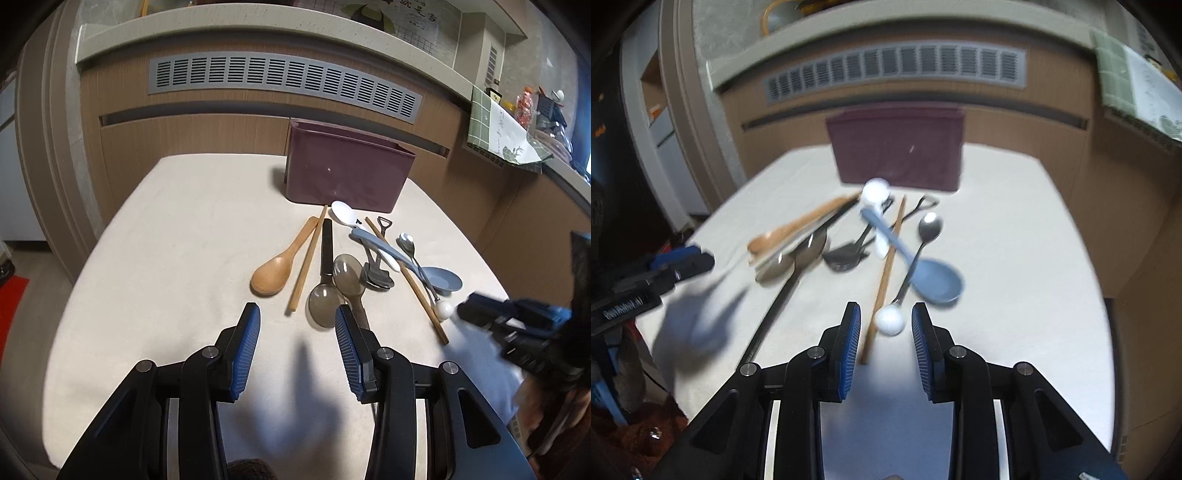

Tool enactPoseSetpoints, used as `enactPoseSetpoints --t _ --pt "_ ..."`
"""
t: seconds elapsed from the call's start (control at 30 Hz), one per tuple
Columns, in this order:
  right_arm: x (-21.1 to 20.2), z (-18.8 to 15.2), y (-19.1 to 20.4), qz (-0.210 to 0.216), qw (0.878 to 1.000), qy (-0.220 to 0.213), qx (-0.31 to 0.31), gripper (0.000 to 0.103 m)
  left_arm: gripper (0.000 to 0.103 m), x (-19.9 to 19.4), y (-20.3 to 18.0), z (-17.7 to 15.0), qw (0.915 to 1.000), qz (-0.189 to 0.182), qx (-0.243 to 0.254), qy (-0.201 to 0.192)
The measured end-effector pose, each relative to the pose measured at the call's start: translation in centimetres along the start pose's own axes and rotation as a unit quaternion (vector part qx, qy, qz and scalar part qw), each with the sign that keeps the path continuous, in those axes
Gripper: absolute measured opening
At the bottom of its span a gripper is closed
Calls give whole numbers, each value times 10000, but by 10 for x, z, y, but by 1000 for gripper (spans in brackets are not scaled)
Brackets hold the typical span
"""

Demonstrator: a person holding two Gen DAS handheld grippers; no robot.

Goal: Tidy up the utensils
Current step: 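Grasp the white ball-handled spoon with the right tool while the left tool grasps a metal spoon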

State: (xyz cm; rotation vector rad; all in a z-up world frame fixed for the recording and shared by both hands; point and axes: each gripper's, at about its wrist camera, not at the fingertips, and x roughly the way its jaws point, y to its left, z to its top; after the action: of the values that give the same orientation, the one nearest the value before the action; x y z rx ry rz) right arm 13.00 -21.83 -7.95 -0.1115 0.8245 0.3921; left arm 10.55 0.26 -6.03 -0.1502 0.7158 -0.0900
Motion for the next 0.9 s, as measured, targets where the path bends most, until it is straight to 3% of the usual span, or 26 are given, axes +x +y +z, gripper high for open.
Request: enactPoseSetpoints --t 0.07,0.17,0.23,0.4,0.57,0.73,0.9 --pt "11 1 1 -193 9997 128 7 27 43 4 -2 1 10000 -16 9 -1" --pt "22 5 1 -124 9995 295 32 27 43 12 -8 1 9999 -73 56 96" --pt "22 8 3 -99 9996 251 -93 20 43 16 -12 0 9996 -174 96 196" --pt "-6 22 -5 -376 9981 -430 -244 19 43 25 -19 2 9986 -413 84 317" --pt "-38 50 -40 -447 9950 -870 198 19 43 44 -30 2 9893 -1165 -33 881" --pt "-56 61 -56 -352 9932 -1041 387 19 43 68 -40 3 9877 -968 60 1229" --pt "-64 65 -54 -352 9918 -1177 361 19 43 89 -45 18 9917 -669 145 1088"
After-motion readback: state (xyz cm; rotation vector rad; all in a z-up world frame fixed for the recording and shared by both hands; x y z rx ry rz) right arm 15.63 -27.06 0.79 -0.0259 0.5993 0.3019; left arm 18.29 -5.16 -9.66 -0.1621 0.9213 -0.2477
